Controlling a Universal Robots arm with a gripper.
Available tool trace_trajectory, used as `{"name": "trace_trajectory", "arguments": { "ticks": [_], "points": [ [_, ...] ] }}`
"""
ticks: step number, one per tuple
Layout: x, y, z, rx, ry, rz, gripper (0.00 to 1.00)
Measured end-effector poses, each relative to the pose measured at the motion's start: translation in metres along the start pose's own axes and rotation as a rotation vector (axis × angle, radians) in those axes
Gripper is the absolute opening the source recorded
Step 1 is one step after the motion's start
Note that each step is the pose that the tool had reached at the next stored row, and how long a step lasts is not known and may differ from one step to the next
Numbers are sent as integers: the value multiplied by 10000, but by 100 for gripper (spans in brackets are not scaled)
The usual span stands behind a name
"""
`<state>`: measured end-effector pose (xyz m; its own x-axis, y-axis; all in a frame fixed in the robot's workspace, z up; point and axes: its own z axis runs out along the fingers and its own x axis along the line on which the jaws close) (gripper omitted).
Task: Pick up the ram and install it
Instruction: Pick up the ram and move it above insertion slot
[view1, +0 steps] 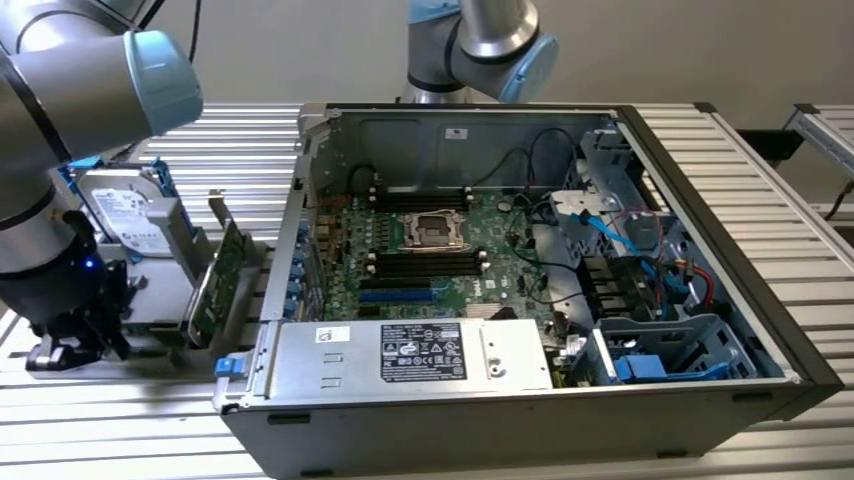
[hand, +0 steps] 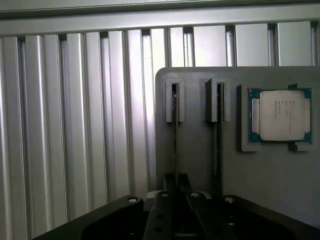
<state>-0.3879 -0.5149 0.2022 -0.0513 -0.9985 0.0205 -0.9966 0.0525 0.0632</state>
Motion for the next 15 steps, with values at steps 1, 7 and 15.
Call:
{"name": "trace_trajectory", "arguments": {
  "ticks": [1,7,15],
  "points": [
    [0,1,-18,1,3,-38,15],
    [2,10,-164,7,54,-285,15],
    [3,32,-499,14,118,-596,15]
  ]
}}
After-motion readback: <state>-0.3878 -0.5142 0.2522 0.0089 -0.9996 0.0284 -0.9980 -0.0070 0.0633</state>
